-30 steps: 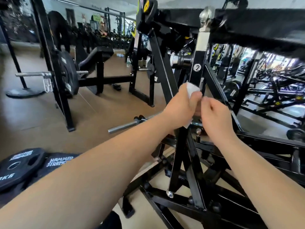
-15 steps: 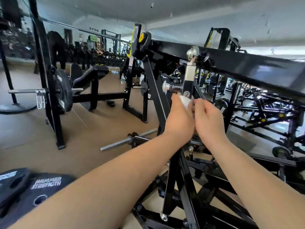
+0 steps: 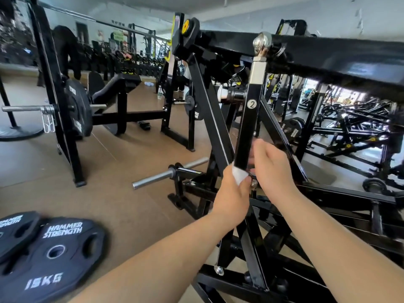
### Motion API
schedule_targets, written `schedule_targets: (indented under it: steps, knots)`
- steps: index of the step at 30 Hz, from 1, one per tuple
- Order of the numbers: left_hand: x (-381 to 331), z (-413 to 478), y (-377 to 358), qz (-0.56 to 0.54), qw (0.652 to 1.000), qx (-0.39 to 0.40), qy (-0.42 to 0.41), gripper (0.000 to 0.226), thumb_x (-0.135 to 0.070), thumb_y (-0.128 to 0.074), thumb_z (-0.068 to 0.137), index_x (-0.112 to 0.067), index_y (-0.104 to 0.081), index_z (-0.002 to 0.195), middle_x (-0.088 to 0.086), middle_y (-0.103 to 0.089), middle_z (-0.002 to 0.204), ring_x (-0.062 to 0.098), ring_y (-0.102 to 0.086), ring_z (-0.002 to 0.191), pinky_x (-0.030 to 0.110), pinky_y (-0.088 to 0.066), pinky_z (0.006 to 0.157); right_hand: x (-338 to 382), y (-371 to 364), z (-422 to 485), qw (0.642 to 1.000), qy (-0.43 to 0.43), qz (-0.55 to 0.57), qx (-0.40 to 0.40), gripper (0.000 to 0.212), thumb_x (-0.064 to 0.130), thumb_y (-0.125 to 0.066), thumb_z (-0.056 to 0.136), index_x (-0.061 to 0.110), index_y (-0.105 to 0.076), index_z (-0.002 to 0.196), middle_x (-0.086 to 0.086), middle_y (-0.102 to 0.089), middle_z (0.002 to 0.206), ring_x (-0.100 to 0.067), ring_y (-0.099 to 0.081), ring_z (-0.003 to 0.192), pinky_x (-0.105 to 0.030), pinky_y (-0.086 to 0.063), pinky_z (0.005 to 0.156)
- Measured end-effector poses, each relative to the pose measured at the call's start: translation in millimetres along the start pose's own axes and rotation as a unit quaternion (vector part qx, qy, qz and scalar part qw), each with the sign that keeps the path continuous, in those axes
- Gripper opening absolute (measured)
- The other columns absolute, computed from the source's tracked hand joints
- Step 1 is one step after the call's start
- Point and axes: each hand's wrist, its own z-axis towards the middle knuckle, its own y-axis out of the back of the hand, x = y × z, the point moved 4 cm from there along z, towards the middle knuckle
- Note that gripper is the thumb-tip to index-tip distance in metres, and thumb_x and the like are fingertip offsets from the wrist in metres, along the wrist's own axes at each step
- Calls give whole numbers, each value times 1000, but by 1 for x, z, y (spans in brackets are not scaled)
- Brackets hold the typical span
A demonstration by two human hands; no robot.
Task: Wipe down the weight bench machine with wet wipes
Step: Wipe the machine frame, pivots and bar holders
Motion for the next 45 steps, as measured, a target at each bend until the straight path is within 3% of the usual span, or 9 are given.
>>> schedule_targets:
  steps: [4, 7, 12, 16, 26, 31, 36, 41, 45]
  knots:
    - [-28, 29, 17, 26, 999, 19, -31, 39, -35, -47, 108, -9, -40, 135, 0, -67, 99, 10, -65, 84, 25, -51, 71, -11, -1, -6, 1000, 7, -23, -6, 49, 44, -37, 108, 11, -62, 82, -1, -62, 74, -6, -55, 63, -26, -47, 64]
    - [-52, 46, 19, 8, 997, -17, -73, 43, -39, -45, 108, -13, -36, 141, 2, -66, 106, 11, -65, 90, 25, -50, 74, -23, 1, -11, 1000, -5, -13, -24, 47, 43, -35, 110, 19, -67, 85, 6, -65, 76, -6, -58, 72, -13, -42, 60]
    - [49, -18, -12, 34, 999, -28, -10, 29, -38, -48, 105, -28, -41, 131, -8, -60, 117, 6, -61, 101, 17, -45, 85, -66, -17, -44, 999, -35, -15, -32, 56, 47, -35, 107, 5, -72, 99, -10, -73, 92, -21, -69, 91, -47, -57, 89]
    - [126, -59, -27, 161, 985, -16, 55, 40, -28, -42, 108, -25, -35, 147, 7, -54, 138, 14, -55, 112, 8, -34, 81, -99, -27, -80, 995, -45, -91, 0, 57, 45, -35, 109, 2, -69, 91, -8, -69, 82, -18, -63, 81, -41, -51, 81]
    - [190, -112, -9, 278, 942, 126, 139, 29, -24, -40, 109, -15, -48, 135, 11, -70, 88, 28, -65, 76, 39, -52, 69, -177, -47, -164, 978, -171, -82, 91, 45, 48, -35, 109, 28, -72, 93, 9, -71, 85, -3, -65, 86, -34, -55, 84]
    - [173, -89, 21, 288, 941, 80, 156, 31, -34, -33, 110, -12, -55, 107, 10, -66, 89, 30, -64, 81, 45, -53, 80, -193, -40, -187, 983, -96, -128, 93, 40, 46, -35, 108, 27, -70, 103, 18, -66, 97, 0, -62, 94, -29, -53, 79]
    - [203, -114, 11, 275, 920, 149, 234, 32, -40, -33, 109, -20, -55, 97, 1, -61, 72, 24, -62, 58, 26, -49, 47, -210, -36, -221, 969, 71, -235, -2, 26, 32, -47, 103, 22, -64, 119, 11, -57, 110, -12, -56, 101, -34, -54, 72]
    - [243, -127, -16, 262, 959, 98, 55, 50, -52, -37, 107, -20, -51, 72, -5, -54, 61, 20, -52, 60, 47, -53, 64, -222, -46, -244, 945, 148, -291, -15, 45, 13, -57, 99, 4, -58, 143, -9, -52, 151, -25, -42, 148, -47, -34, 121]
    - [222, -128, -63, 228, 965, 93, -93, 19, -17, -48, 105, -15, -67, 102, -5, -63, 86, 14, -58, 78, 34, -52, 73, -229, -31, -224, 918, 107, -379, -40, 50, 25, -43, 106, 2, -52, 148, -14, -47, 157, -26, -39, 151, -49, -26, 126]
